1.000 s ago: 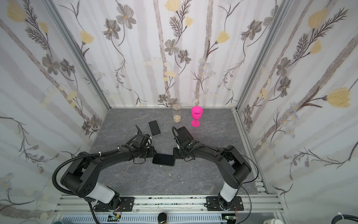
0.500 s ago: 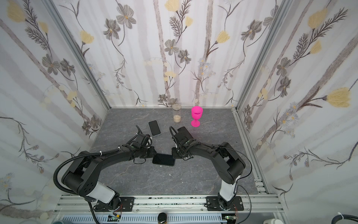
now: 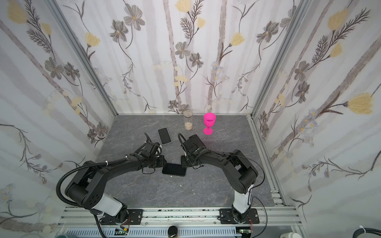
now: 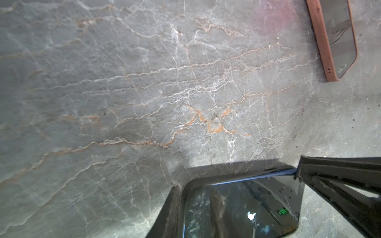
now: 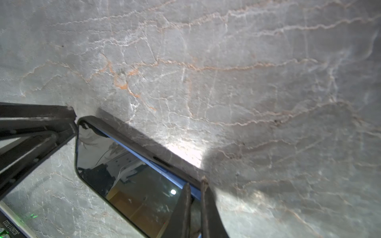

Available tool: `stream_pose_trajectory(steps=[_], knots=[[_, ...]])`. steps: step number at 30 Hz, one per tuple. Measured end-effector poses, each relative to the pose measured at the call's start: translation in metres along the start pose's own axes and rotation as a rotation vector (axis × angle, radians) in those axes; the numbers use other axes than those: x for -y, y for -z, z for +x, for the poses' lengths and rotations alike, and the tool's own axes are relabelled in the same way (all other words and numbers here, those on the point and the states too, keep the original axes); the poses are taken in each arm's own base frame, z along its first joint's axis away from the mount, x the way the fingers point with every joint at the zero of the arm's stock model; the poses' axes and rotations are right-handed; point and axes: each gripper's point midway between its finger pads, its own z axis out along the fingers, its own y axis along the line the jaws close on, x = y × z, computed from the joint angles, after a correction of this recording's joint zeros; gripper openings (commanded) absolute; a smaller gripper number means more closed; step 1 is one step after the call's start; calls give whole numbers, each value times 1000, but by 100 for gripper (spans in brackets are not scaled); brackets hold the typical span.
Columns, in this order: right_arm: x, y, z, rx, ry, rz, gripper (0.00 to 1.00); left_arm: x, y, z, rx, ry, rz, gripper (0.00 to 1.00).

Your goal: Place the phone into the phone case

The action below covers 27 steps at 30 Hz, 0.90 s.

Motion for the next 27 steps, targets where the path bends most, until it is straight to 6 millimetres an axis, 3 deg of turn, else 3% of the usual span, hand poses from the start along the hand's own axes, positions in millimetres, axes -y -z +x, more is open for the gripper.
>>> stream_pose_trajectory(steps=[13,27], knots=[[-11,25,-11,-16,13,36,15,7,10,-7,23,-5,16,32],[6,13,18,-96,-8,70,12,1,0,8,-32,4,12,29]])
